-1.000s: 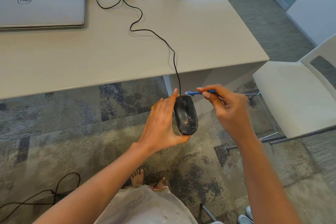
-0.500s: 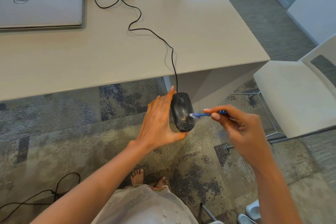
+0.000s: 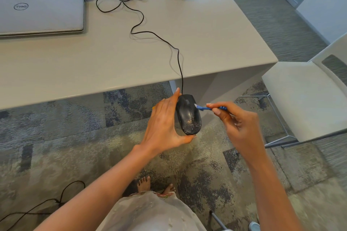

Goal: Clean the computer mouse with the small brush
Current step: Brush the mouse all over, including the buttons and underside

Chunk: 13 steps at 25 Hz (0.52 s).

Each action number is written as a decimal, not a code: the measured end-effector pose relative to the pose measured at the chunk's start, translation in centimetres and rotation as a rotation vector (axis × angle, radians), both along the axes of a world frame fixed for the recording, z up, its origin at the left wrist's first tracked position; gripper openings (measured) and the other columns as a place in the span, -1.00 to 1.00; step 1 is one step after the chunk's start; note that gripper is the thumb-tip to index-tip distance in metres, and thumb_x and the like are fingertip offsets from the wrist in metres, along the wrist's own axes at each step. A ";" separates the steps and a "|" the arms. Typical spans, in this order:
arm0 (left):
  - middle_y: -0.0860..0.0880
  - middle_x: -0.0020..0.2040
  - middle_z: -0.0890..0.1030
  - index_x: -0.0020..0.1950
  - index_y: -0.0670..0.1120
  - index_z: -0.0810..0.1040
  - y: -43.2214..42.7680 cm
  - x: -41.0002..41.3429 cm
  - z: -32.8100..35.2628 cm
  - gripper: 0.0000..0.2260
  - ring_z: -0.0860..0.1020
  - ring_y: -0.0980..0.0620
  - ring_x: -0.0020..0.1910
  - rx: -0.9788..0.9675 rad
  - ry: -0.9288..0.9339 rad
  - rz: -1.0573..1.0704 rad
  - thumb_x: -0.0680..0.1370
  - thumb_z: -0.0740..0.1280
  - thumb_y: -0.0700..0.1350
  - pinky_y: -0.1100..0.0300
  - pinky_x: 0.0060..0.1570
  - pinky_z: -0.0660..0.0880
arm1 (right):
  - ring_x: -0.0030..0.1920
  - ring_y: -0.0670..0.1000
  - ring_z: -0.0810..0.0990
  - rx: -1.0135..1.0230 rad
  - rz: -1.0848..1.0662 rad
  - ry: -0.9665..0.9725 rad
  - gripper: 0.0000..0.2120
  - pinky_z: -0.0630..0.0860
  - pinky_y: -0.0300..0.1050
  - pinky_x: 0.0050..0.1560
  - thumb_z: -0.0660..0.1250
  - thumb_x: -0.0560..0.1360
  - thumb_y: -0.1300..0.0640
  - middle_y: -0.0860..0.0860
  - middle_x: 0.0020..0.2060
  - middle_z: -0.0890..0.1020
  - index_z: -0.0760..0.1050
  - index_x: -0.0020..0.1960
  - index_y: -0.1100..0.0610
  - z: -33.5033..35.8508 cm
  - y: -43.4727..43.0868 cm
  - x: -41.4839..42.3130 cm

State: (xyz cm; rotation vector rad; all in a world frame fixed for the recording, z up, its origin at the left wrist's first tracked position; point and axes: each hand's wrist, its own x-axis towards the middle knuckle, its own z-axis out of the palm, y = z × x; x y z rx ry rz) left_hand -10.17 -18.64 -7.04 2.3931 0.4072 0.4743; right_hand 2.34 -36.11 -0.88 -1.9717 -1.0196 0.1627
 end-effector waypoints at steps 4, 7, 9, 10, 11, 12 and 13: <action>-0.05 0.46 0.37 0.62 -0.12 -0.02 0.3 0.0 -0.2 0.18 0.36 -0.04 0.40 0.000 0.015 0.013 0.24 0.59 0.26 0.18 0.32 0.13 | -0.53 -0.12 0.38 -0.029 -0.009 0.042 -0.82 0.33 -0.19 -0.53 0.36 0.56 0.15 -0.06 -0.32 0.68 0.66 0.12 -0.01 -0.4 -2.7 -1.6; -0.04 0.47 0.36 0.63 -0.10 -0.03 0.3 0.0 -0.4 0.17 0.35 -0.02 0.40 0.008 0.023 0.012 0.25 0.57 0.28 0.14 0.33 0.15 | -0.38 0.12 0.63 0.023 -0.050 0.107 -0.82 0.56 0.08 -0.43 0.36 0.55 0.09 -0.04 -0.21 0.73 0.66 0.12 -0.04 -0.1 -3.3 -2.4; -0.04 0.47 0.36 0.63 -0.09 -0.03 0.2 0.0 -0.3 0.17 0.35 -0.02 0.40 0.009 0.024 0.005 0.25 0.56 0.29 0.14 0.33 0.16 | -0.23 0.26 0.68 0.093 -0.088 0.130 -0.80 0.62 0.24 -0.29 0.35 0.55 0.08 -0.05 -0.13 0.74 0.65 0.14 -0.04 0.4 -3.0 -2.2; -0.04 0.47 0.36 0.63 -0.08 -0.02 0.0 0.0 -0.3 0.17 0.35 -0.02 0.41 0.009 0.022 0.002 0.25 0.56 0.29 0.15 0.33 0.15 | -0.16 0.20 0.71 0.117 -0.090 0.125 -0.80 0.65 0.21 -0.22 0.35 0.55 0.09 -0.09 -0.08 0.74 0.64 0.15 -0.02 0.6 -2.6 -2.1; -0.04 0.46 0.36 0.63 -0.07 -0.03 -0.2 0.0 -0.2 0.17 0.34 -0.01 0.41 0.007 0.016 0.001 0.25 0.56 0.29 0.17 0.32 0.14 | -0.09 0.08 0.73 0.129 -0.076 0.109 -0.80 0.67 0.11 -0.14 0.36 0.55 0.11 -0.11 -0.03 0.74 0.64 0.15 0.00 0.8 -2.0 -2.1; -0.03 0.46 0.36 0.63 -0.06 -0.03 -0.3 0.0 -0.2 0.16 0.34 -0.01 0.41 0.006 0.011 -0.001 0.24 0.56 0.29 0.19 0.32 0.13 | -0.03 -0.04 0.72 0.126 -0.050 0.077 -0.81 0.67 -0.04 -0.08 0.36 0.56 0.15 -0.12 0.01 0.73 0.64 0.15 0.02 0.9 -1.5 -2.2; -0.03 0.46 0.36 0.62 -0.05 -0.03 -0.3 0.0 -0.1 0.16 0.34 -0.01 0.42 0.006 0.009 -0.003 0.24 0.56 0.29 0.19 0.32 0.13 | -0.01 -0.13 0.71 0.112 -0.022 0.037 -0.81 0.65 -0.16 -0.05 0.37 0.56 0.19 -0.11 0.03 0.73 0.64 0.15 0.04 1.0 -0.9 -2.5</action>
